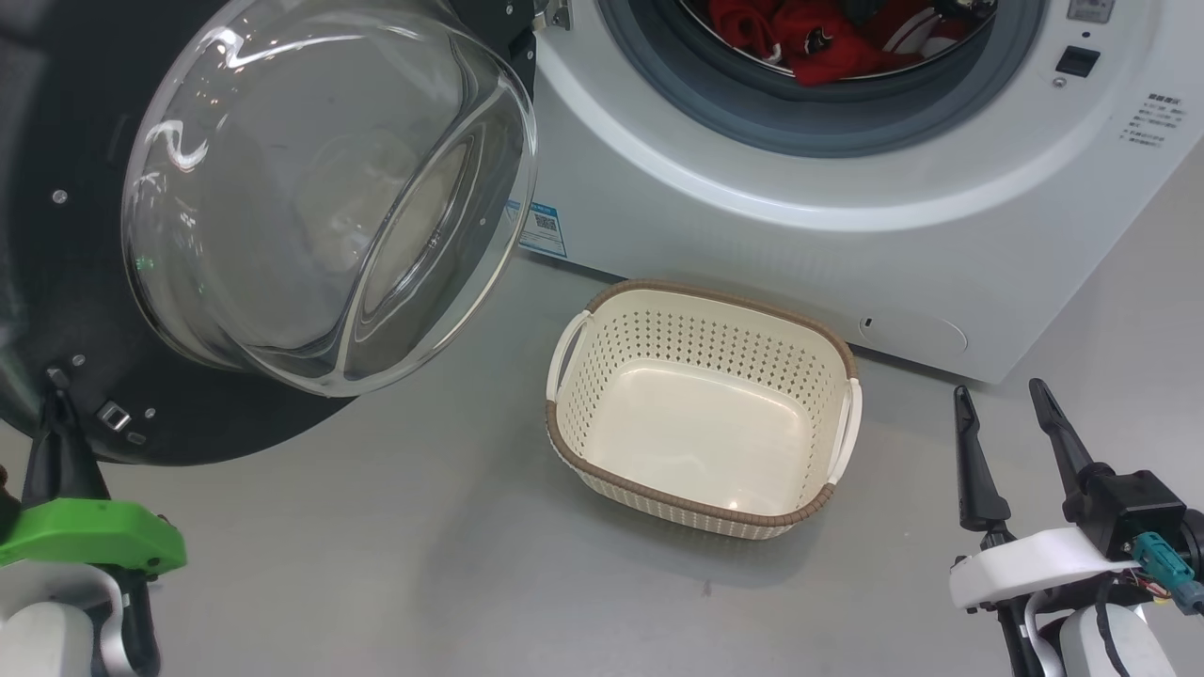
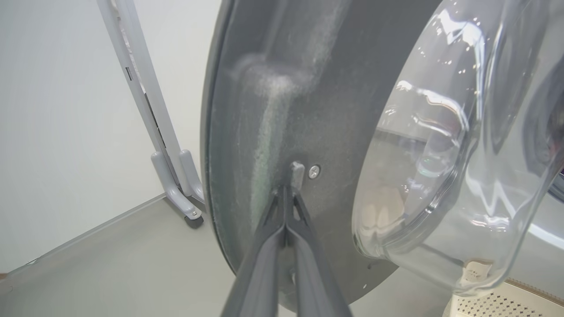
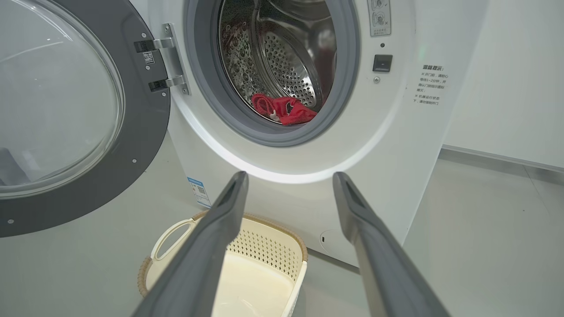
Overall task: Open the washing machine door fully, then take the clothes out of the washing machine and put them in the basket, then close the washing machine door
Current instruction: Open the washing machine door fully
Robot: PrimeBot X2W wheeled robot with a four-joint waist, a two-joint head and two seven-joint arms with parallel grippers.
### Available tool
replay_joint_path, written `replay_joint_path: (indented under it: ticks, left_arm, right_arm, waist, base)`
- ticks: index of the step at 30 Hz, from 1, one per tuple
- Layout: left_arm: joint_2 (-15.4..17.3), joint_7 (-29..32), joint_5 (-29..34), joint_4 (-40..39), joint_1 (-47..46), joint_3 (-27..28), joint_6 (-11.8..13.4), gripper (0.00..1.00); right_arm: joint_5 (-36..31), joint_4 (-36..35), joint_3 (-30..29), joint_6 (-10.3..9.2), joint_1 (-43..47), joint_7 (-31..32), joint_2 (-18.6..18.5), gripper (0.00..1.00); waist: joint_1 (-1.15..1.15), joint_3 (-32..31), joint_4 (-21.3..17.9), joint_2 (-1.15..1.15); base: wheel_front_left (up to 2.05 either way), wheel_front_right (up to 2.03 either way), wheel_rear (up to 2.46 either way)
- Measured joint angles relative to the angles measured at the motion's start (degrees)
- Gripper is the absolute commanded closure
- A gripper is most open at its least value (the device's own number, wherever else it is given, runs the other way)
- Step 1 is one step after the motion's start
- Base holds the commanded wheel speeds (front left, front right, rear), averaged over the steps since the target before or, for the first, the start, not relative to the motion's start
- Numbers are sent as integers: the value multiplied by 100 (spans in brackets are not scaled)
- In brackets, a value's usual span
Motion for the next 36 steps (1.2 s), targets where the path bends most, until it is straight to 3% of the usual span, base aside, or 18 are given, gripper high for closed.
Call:
replay_joint_path:
  ticks: [7,21,33,34,35,36]
  left_arm:
    - [-192,-48,101,-90,19,-286,-36,100]
    - [-614,-142,460,-590,403,-1079,-455,100]
    - [-710,-148,689,-867,545,-1468,-622,100]
    - [-713,-148,700,-867,550,-1474,-624,94]
    - [-714,-148,708,-873,559,-1474,-624,71]
    - [-714,-148,712,-873,561,-1474,-624,4]
  right_arm:
    - [0,0,-3,0,-1,0,0,0]
    - [-1,22,75,25,-27,0,0,0]
    - [23,21,309,43,-37,0,0,0]
    - [46,21,339,43,-37,0,-1,0]
    - [86,21,407,43,-37,0,0,0]
    - [114,16,446,43,-35,0,-1,0]
  waist:
    - [0,23,-27,0]
    - [0,-4,-179,0]
    - [0,-97,-539,0]
    - [0,-110,-582,0]
    - [0,-137,-673,0]
    - [0,-150,-720,0]
  base:
    - [0,0,0]
    - [0,0,0]
    - [0,0,0]
    - [0,0,0]
    - [0,0,0]
    - [0,0,0]
